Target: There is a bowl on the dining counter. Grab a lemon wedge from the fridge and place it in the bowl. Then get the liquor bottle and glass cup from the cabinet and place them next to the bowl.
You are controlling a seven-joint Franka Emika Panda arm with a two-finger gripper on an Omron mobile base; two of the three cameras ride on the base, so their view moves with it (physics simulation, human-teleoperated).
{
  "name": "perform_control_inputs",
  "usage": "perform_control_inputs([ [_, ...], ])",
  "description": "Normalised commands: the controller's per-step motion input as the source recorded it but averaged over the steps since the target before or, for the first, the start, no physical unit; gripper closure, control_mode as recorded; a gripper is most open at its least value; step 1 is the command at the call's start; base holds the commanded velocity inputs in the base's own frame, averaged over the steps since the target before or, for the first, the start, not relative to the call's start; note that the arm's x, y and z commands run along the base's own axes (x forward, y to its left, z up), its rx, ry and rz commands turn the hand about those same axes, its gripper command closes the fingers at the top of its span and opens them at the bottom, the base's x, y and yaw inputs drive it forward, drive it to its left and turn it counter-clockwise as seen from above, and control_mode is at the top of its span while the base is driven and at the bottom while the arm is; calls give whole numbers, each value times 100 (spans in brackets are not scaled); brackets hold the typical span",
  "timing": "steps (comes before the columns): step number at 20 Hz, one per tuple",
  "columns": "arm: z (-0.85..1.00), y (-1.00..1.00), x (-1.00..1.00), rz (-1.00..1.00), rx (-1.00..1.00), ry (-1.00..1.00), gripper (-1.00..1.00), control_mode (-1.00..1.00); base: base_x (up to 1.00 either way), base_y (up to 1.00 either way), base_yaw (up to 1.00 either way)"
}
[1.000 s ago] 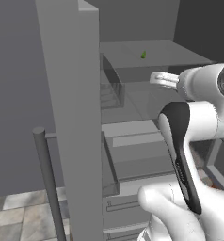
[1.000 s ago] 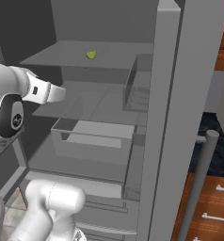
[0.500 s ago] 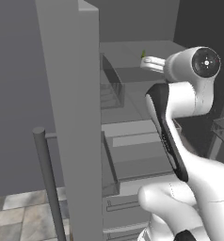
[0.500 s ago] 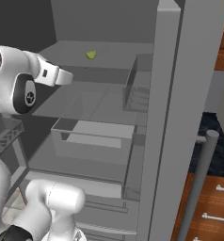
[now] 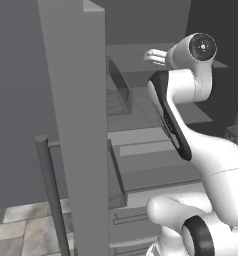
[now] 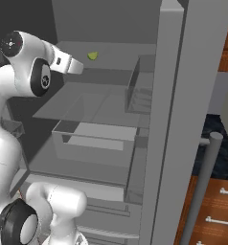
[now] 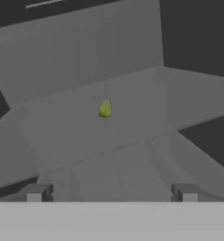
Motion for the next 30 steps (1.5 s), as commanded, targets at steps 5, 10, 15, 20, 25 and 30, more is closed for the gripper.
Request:
perform_control_inputs([
  [5,-5,2,13,0,-2,0,-100,-100,0,0,0],
  [10,0,-1,29,2,2,-1,-100,-100,0,0,0],
  [15,0,10,42,4,3,-4,-100,-100,0,0,0],
  [20,0,-8,31,1,0,0,-100,-100,0,0,0],
  [25,0,-3,21,-5,0,1,-100,-100,0,0,0],
  [30,0,0,21,-12,-1,5,-100,-100,0,0,0],
])
